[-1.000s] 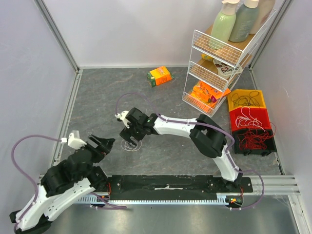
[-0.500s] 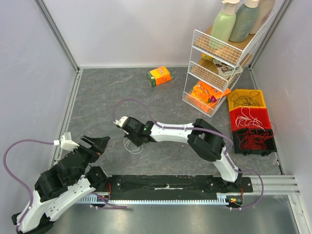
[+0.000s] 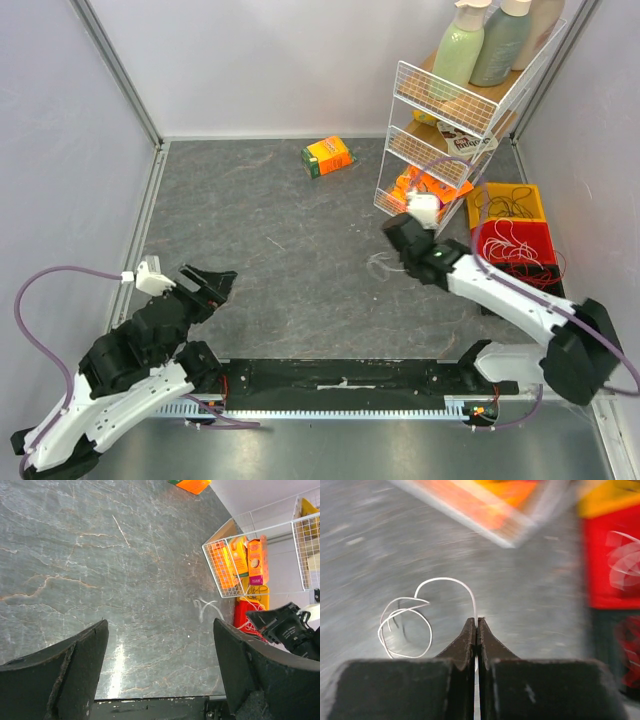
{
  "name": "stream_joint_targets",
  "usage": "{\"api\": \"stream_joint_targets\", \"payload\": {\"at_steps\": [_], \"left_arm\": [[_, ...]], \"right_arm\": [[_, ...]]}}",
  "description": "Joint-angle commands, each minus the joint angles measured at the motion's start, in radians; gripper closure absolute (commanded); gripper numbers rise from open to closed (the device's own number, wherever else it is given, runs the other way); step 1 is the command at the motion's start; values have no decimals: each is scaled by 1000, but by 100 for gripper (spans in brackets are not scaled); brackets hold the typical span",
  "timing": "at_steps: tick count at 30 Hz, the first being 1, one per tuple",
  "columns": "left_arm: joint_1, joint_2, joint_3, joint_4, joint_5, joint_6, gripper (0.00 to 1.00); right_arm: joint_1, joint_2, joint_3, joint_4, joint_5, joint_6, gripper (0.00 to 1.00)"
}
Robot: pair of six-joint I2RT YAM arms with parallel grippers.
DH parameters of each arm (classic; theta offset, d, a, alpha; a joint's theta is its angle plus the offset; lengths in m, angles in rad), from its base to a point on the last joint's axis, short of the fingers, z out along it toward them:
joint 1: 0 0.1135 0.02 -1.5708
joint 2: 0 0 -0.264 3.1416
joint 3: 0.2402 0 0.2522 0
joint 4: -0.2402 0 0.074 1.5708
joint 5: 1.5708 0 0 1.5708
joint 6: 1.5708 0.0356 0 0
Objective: Untangle the cables
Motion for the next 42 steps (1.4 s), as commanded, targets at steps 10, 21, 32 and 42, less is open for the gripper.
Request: {"api": "stream_joint_targets", "payload": {"at_steps": [10, 21, 32, 42], "left_arm": [[2, 79, 44, 91, 61, 35, 9], [2, 153, 101, 105, 104, 70, 10], [2, 166, 107, 120, 102, 79, 10], [4, 166, 121, 118, 115, 85, 10]], "right_arm": [[-755, -245, 31, -184, 121, -38, 100], [-985, -142, 269, -167, 94, -19, 100], [-986, -156, 363, -153, 114, -68, 100], [-1031, -44, 301, -99, 234, -52, 100]]}}
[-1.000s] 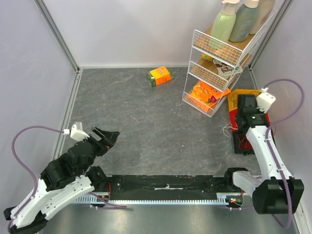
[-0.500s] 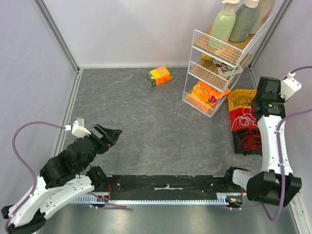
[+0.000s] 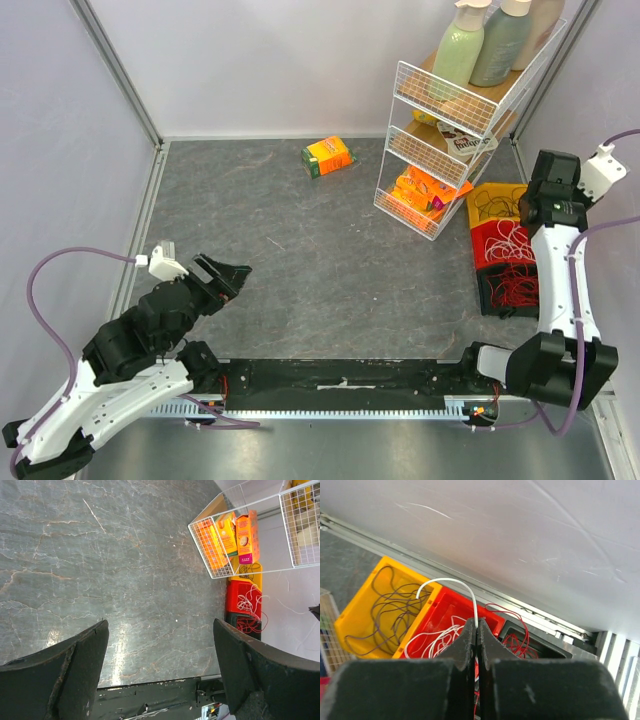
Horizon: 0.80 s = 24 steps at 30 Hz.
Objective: Untangle the cables
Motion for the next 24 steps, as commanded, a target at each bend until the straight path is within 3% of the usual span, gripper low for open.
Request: {"api": "stream_joint_targets", "payload": {"at_steps": [1, 5, 12, 19, 24], "left_arm": [[2, 13, 51, 32, -1, 43, 10], [2, 20, 42, 34, 2, 28, 10], [2, 27, 17, 48, 39, 19, 10], [4, -14, 11, 20, 21, 20, 9], [2, -16, 17, 21, 19, 25, 9]], "right_arm": [[-25, 46, -25, 36, 80, 12, 100], [-31, 58, -89, 58, 60, 33, 100], [-37, 187, -220, 162, -130, 73, 100], [-37, 313, -269, 206, -103, 95, 100], [-39, 281, -289, 271, -115, 44, 86]]}}
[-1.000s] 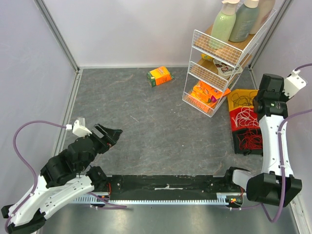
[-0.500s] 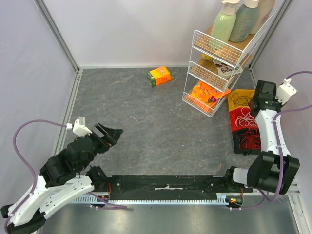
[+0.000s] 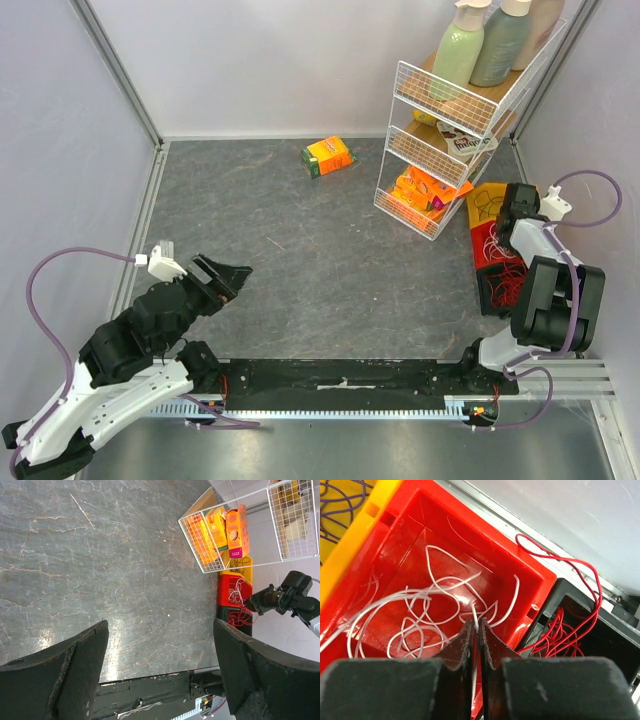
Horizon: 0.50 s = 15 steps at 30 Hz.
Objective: Untangle the cables
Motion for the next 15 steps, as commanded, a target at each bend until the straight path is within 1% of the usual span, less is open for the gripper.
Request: {"api": "stream_joint_targets", "payload": {"at_steps": [1, 3, 4, 5, 7, 8, 9, 15], "left_arm": [[4, -4, 0, 13, -18, 24, 9], [4, -6, -3, 10, -22, 25, 9], [2, -6, -3, 10, -24, 25, 9], [2, -9, -6, 10, -25, 25, 9], [2, -12, -9, 12, -28, 28, 8], [4, -15, -10, 12, -28, 28, 8], [2, -15, -12, 8, -30, 31, 8], [2, -38, -41, 16, -31, 22, 7]], "right_arm": [[-9, -69, -21, 112, -6, -28, 82], [-6, -117, -32, 130, -41, -43, 76], [-7, -134, -31, 129, -59, -47, 66], [-6, -152, -27, 124, -72, -50, 60], [-4, -181, -20, 103, -87, -48, 51], [-6, -198, -20, 100, -95, -48, 49], [-4, -214, -17, 88, -99, -50, 45], [28, -300, -32, 43, -191, -13, 42]]}}
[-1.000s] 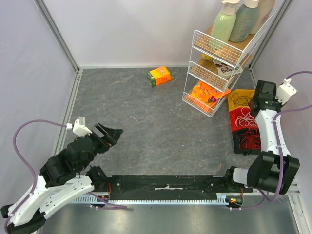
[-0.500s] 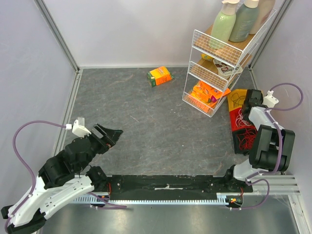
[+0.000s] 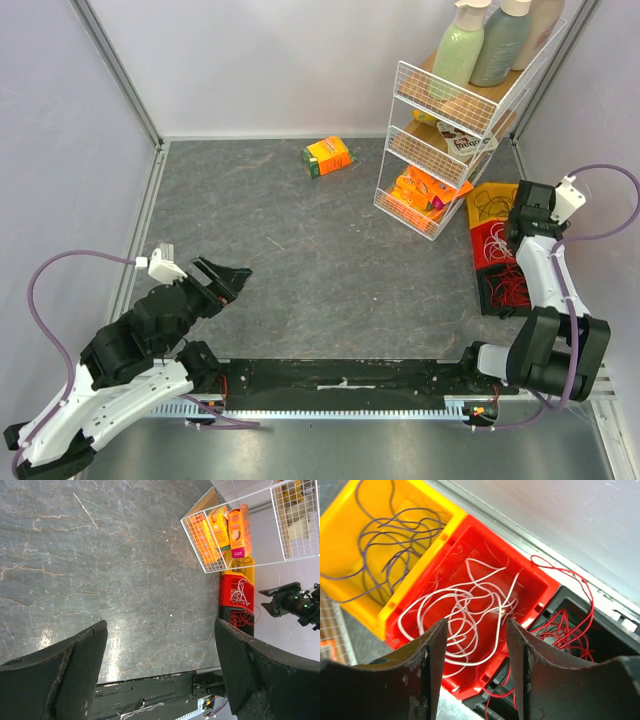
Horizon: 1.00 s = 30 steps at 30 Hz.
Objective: Untangle the cables
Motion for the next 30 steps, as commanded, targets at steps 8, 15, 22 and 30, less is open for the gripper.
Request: {"api": "stream_joint_targets", "payload": {"at_steps": [8, 15, 22, 30], "left_arm": [[2, -11, -22, 29, 3, 16, 7], [2, -22, -27, 29, 13, 10, 7], [2, -16, -28, 29, 11, 13, 7], [4, -22, -34, 29, 11, 13, 7]], "right_arm": [[32, -59, -84, -75, 24, 137, 48], [24, -2, -85, -99, 42, 166, 46], [26, -21, -108, -122, 94, 203, 50], [24, -73, -122, -151, 136, 206, 54]]}}
